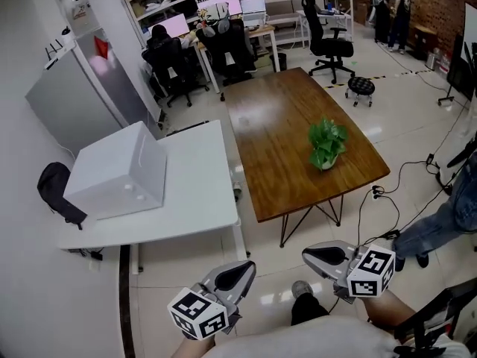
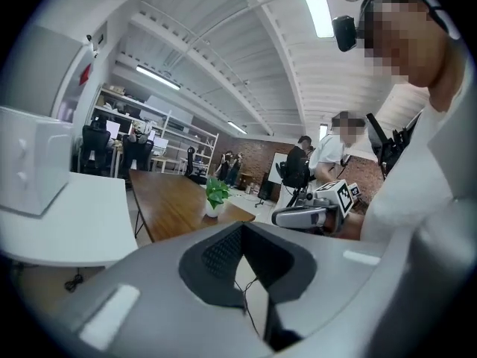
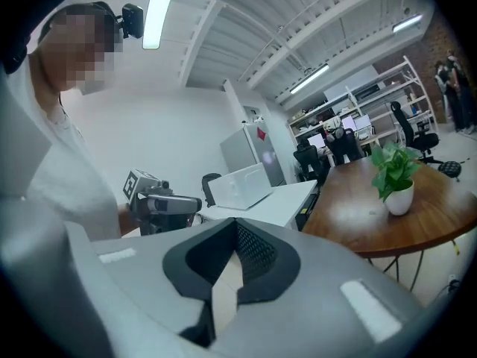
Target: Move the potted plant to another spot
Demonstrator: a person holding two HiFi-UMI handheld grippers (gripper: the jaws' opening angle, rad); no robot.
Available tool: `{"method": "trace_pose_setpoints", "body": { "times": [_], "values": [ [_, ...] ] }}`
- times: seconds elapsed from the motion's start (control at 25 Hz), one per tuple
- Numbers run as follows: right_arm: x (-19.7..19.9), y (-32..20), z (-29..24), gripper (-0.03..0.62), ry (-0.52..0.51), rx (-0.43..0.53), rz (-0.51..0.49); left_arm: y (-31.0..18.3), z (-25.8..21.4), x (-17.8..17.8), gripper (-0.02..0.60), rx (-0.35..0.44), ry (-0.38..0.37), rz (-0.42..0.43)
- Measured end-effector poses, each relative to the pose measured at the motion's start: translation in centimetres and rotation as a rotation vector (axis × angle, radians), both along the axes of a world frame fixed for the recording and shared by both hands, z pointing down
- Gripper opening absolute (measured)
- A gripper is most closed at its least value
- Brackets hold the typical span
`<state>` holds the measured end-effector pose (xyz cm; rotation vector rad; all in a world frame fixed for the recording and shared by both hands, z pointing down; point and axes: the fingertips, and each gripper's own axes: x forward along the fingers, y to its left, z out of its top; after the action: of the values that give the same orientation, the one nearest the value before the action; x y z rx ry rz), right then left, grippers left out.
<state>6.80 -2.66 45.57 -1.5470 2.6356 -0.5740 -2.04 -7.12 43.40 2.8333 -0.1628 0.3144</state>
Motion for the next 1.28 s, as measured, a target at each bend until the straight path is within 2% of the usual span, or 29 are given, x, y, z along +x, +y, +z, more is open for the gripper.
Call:
{"method": "trace_pose_setpoints", "body": {
  "times": [0.12,0.24,0.52,0.8,0.96,1.08,1.28],
  "values": [
    [-4.2,3.0,-0.6,0.005,0.003,-0.004,0.03,3.0,-0.2,-4.8,-0.006,-0.01,0.016,-0.025],
    [-7.0,5.1,-0.9,0.005,0.008,-0.023,0.055,5.3,-0.1,-8.0,-0.006,-0.032,0.032,-0.038],
    [-11.6,8.6,-2.8,0.005,0.072,-0.047,0.042,10.4,-1.3,-11.0,-0.006,-0.064,0.046,-0.019],
    [-13.3,12.1,-4.5,0.005,0.067,-0.017,0.002,14.1,-2.9,-11.7,-0.006,-0.054,0.045,-0.044],
    [-11.3,14.9,-4.8,0.005,0.074,0.0,-0.002,16.4,-3.2,-9.6,-0.006,-0.047,0.051,-0.07],
    [-9.4,16.8,-5.4,0.005,0.091,0.02,0.012,18.4,-3.7,-7.6,-0.006,-0.024,0.047,-0.054],
    [-8.0,20.0,-5.2,0.005,0.077,0.02,0.022,21.7,-4.3,-6.5,-0.006,-0.012,0.031,-0.054]
  ]
}}
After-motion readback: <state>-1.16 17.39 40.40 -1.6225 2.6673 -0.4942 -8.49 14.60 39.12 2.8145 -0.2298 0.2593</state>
